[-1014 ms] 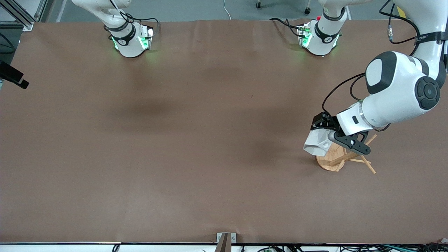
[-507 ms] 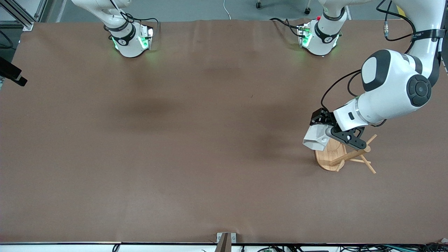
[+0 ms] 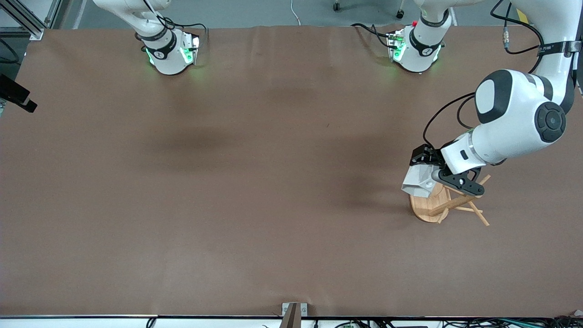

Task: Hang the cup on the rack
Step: 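Lower the cup's handle hole onto a rack peg with the left gripper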

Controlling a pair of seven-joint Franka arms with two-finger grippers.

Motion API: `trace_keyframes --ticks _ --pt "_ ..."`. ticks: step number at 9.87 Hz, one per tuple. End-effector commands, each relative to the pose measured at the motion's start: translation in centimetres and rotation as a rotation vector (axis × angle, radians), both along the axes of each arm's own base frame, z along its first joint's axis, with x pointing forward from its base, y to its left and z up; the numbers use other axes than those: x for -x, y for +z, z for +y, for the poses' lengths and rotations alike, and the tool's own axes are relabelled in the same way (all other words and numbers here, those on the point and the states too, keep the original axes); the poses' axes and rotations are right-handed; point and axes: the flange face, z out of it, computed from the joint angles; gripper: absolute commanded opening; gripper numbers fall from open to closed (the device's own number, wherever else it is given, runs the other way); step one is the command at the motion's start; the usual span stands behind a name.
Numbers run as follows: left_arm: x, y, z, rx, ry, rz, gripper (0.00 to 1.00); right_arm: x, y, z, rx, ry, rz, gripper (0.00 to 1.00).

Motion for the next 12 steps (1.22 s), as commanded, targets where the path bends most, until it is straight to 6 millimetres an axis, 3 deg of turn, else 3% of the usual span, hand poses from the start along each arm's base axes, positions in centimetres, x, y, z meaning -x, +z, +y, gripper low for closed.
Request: trace_keyframes --ticks 1,9,12 --pt "0.3 -1.1 1.3 0.000 0.015 0.004 0.01 -0.1 0.3 0.2 -0.004 -0.011 0.005 1.00" --pt "-0.7 -1.6 3.0 -0.008 0.056 -0.030 0.01 -0.1 0.2 0.2 -0.006 -0.012 0.008 1.00" --pt "-1.0 -2.1 4.3 -0.013 0.079 -0.023 0.08 -0.1 -0.2 0.1 -0.008 -0.030 0.017 1.00"
